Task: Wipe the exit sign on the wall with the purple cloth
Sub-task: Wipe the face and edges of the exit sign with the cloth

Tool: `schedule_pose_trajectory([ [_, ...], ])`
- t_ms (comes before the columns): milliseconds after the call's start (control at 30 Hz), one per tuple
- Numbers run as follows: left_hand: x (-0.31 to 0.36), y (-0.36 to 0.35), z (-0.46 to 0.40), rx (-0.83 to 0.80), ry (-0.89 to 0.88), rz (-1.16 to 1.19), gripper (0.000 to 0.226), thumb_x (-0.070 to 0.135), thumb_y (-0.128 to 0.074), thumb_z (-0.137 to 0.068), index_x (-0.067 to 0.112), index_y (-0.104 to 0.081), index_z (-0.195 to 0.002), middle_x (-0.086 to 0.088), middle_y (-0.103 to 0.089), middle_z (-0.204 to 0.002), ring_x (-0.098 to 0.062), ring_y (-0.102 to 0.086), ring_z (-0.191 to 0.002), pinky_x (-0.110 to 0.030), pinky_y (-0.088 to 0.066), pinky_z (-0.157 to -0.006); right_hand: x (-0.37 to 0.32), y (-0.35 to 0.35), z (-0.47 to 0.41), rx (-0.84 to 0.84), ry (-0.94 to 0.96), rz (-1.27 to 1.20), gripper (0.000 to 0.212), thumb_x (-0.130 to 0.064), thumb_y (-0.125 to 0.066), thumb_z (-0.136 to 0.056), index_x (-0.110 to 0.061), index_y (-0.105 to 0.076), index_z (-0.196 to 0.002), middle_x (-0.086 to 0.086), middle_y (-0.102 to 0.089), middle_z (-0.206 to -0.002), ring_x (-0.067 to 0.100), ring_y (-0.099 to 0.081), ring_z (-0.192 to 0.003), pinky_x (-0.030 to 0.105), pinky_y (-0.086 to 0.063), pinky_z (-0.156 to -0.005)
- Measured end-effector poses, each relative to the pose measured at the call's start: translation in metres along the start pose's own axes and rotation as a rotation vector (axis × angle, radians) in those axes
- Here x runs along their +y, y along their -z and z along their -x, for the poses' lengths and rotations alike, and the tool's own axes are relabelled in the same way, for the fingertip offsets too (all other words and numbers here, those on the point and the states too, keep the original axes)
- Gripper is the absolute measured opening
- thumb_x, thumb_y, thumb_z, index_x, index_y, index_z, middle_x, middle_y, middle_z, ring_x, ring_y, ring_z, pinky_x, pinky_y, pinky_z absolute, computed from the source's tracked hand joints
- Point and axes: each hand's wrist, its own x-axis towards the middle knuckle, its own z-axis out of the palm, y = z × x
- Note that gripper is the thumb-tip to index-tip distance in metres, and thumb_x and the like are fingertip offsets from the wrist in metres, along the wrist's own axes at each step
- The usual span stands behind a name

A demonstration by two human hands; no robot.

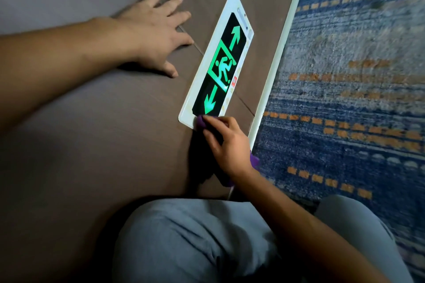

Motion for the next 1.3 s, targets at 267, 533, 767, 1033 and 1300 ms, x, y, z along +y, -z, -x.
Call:
schedule_pose_trajectory([
  [267, -0.002, -0.002, 0.000, 0.017, -0.001, 0.039, 0.093, 0.085, -0.043, -0.079, 0.037, -0.027, -0.157, -0.013, -0.016, -0.168, -0.038, -0.005, -0.156, -0.058, -0.002, -0.124, -0.049, -0.022, -0.035, 0.097, 0.077, -0.039, 0.039, -0.045, -0.054, -0.100, -0.039, -0.057, -0.139, -0.002, -0.054, -0.131, 0.017, -0.063, -0.106, 0.030, -0.054, -0.075],
  [533, 0.000, 0.000, -0.002, 0.011, 0.009, 0.016, 0.093, 0.086, -0.038, -0.080, 0.038, -0.023, -0.158, -0.011, -0.013, -0.169, -0.038, -0.002, -0.156, -0.058, -0.002, -0.125, -0.002, -0.021, 0.000, -0.020, -0.163, 0.000, 0.039, -0.043, -0.057, -0.101, -0.041, -0.060, -0.139, -0.002, -0.055, -0.127, 0.022, -0.065, -0.106, 0.036, -0.054, -0.079],
  [767, 0.001, -0.003, -0.002, 0.003, 0.010, 0.018, 0.094, 0.086, -0.038, -0.080, 0.037, -0.023, -0.158, -0.012, -0.013, -0.169, -0.038, -0.002, -0.156, -0.059, -0.002, -0.124, -0.031, -0.008, -0.028, 0.035, -0.109, -0.129, 0.038, -0.046, -0.056, -0.098, -0.044, -0.061, -0.136, -0.007, -0.057, -0.113, 0.013, -0.061, -0.101, 0.032, -0.051, -0.083],
  [1033, 0.001, -0.002, -0.003, 0.005, 0.009, 0.019, 0.093, 0.086, -0.040, -0.080, 0.037, -0.024, -0.158, -0.013, -0.013, -0.169, -0.037, -0.003, -0.156, -0.059, -0.001, -0.124, -0.026, -0.006, -0.021, -0.064, -0.149, -0.066, 0.037, -0.045, -0.059, -0.099, -0.040, -0.065, -0.135, -0.006, -0.059, -0.116, 0.017, -0.062, -0.107, 0.034, -0.052, -0.084],
  [1300, -0.002, -0.005, -0.004, -0.004, 0.019, 0.044, 0.092, 0.086, -0.040, -0.080, 0.039, -0.023, -0.157, -0.011, -0.011, -0.169, -0.036, 0.000, -0.157, -0.060, 0.000, -0.124, -0.034, 0.021, -0.103, -0.038, -0.287, -0.174, 0.039, -0.037, -0.057, -0.099, -0.036, -0.065, -0.137, 0.000, -0.067, -0.132, 0.024, -0.064, -0.119, 0.043, -0.055, -0.098],
])
